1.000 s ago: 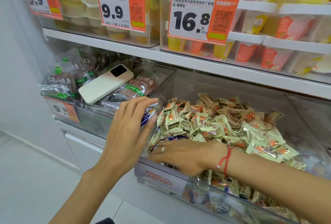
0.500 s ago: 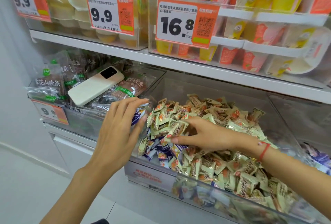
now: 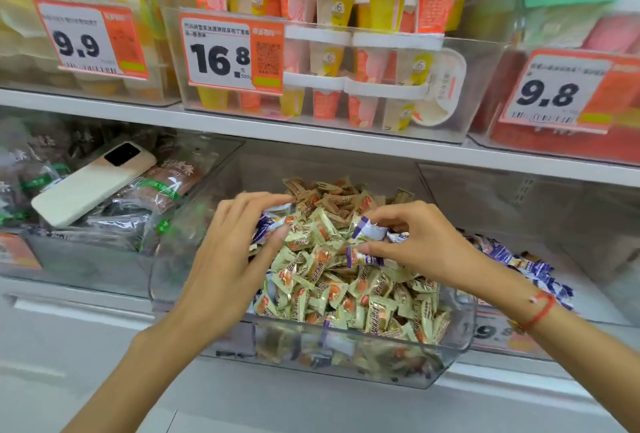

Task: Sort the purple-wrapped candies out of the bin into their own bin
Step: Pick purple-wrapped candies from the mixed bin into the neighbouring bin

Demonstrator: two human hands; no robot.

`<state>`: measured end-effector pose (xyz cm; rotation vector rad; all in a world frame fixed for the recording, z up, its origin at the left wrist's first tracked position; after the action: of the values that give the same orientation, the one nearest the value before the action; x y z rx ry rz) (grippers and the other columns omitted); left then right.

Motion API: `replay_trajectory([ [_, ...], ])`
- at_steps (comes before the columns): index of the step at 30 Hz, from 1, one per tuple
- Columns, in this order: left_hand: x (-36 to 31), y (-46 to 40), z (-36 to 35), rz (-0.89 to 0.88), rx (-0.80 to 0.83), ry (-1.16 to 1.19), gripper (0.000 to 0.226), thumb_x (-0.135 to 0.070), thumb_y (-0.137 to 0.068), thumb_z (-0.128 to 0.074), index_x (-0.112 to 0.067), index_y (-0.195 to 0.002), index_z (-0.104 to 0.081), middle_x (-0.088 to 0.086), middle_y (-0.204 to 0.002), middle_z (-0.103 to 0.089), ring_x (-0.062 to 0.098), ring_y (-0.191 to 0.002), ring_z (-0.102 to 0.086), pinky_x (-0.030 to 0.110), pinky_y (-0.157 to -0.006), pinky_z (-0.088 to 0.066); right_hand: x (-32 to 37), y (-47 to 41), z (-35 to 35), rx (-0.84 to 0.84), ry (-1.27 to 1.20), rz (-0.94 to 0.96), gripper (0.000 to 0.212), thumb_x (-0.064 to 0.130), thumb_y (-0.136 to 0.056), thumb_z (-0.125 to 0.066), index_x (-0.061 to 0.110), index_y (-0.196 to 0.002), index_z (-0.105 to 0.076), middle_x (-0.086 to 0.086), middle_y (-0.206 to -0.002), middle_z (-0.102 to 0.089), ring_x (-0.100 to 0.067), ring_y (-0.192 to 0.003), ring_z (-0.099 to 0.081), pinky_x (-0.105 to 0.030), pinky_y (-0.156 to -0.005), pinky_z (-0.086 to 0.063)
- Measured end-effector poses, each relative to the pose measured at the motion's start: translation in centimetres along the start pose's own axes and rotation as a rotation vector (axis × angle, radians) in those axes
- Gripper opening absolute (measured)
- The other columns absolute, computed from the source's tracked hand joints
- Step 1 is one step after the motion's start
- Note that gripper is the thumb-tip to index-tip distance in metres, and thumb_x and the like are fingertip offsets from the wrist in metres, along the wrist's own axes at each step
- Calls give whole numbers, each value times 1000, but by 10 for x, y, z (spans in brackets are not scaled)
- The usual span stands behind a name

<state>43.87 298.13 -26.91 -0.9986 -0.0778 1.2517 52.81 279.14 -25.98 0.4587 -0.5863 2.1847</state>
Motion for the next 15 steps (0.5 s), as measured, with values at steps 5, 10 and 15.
replay_trajectory([
  [5, -38, -16, -44, -32, 119, 132, 35, -49, -93, -38, -39, -126, -46, -25, -117, -47, 3, -112, -43, 16, -89, -34, -15, 25, 31, -109, -66, 24, 9, 30, -79, -76, 27, -83, -68, 15, -86, -69, 0, -78, -60, -22, -73, -46],
  [10, -88, -36, -81, -127, 224, 184, 30, -38, -97, -45, -38, -128, -45, -23, -118, -46, 1, -113, -39, 20, -90, -36, -50, 58, 95, -364, -1, -8, 14, 24, -81, -74, 15, -92, -73, 9, -84, -70, -15, -81, -64, -32, -76, -47],
  [15, -157, -68, -148, -297, 370, 109, 32, -32, -100, -42, -26, -131, -43, -11, -127, -45, 9, -114, -36, 26, -92, -32, -133, 81, 135, -460, 308, -212, 16, 18, -81, -75, 13, -96, -70, -1, -91, -71, -17, -77, -60, -33, -71, -45],
])
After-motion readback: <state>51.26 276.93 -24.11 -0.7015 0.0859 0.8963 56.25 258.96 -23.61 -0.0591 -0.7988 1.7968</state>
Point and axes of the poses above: each hand's wrist, its own y-axis away from the middle knuckle, its own z-axis out of the back of the hand, x = y × z, the point moved 8 cm from there along -y, towards the middle knuckle
